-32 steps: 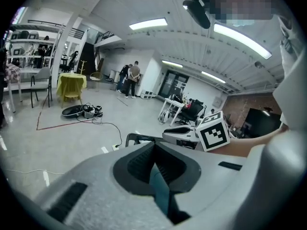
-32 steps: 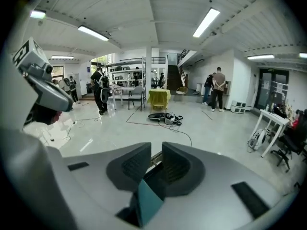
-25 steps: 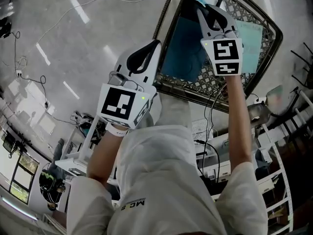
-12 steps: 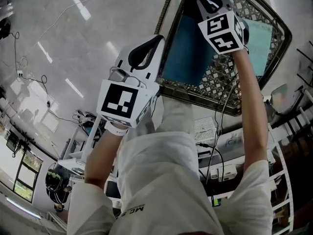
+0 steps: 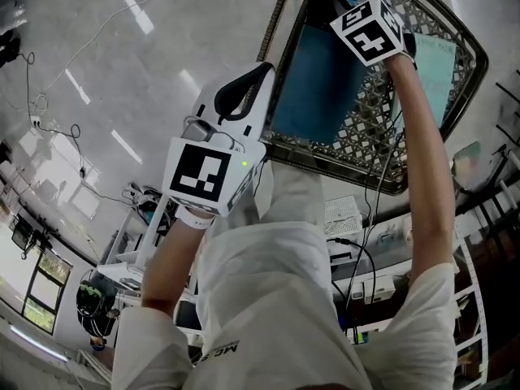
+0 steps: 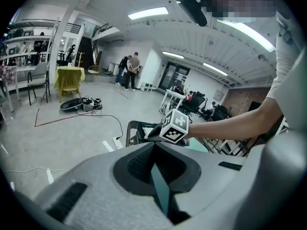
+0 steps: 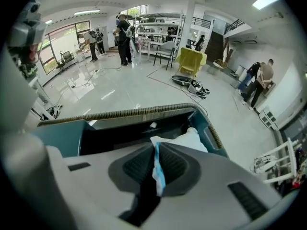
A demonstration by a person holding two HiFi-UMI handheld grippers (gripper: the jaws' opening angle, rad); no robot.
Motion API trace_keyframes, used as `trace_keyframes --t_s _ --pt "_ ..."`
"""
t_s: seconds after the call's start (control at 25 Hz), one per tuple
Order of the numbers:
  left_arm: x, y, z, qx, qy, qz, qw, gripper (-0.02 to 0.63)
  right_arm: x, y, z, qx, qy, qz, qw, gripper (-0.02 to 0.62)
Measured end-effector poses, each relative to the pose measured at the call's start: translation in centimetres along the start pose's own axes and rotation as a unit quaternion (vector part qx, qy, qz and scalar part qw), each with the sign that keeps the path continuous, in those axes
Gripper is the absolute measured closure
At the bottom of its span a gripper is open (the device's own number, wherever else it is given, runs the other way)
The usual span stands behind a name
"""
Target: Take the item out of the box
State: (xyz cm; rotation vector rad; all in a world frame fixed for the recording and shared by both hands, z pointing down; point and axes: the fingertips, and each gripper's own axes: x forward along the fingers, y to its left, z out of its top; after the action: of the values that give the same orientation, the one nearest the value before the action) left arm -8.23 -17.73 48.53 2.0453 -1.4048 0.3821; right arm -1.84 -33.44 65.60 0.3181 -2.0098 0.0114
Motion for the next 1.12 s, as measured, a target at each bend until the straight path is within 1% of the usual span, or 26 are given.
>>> trace_keyframes --t_s 0.04,0.12,0.24,0.36,0.76,0.96,1.12 --pt "-0.1 0.0 0.1 0.0 -0.001 0.001 1.0 0.581 0.1 0.0 0.0 -0.002 0.004 -0.001 1.0 0.562" --pt "-0.1 -0.3 0.2 0.002 -0.003 0.001 1.0 0.581 0.1 0.0 -0.2 0.002 0.006 -0.004 1.0 0.578" --pt "-0.1 -0.7 0.4 0.005 -0.003 -0.002 1.0 0.581 -0.4 -0.1 -0.3 0.009 0.003 -0.003 1.0 0.58" --pt "0.1 -0.9 0.2 0.007 -0.001 -0.006 1.0 0.581 -1.2 -0.2 -0.1 0.023 -0.011 -0.005 1.0 0.581" --pt "-1.4 -2.4 0.6 0.023 -0.008 -0.017 0.9996 0.581 -6.8 0.2 1.2 0.053 -0.067 -0.05 0.995 0.581" --pt "-2.6 -3.2 0.7 0.027 -0.015 -0.025 0.9992 0.581 -10.3 0.8 1.8 0.094 -0.101 -0.081 0.987 0.581" --pt "-3.7 -3.8 0.7 0.031 -0.018 -0.031 0.9989 0.581 -13.7 1.4 2.4 0.131 -0.139 -0.119 0.974 0.581"
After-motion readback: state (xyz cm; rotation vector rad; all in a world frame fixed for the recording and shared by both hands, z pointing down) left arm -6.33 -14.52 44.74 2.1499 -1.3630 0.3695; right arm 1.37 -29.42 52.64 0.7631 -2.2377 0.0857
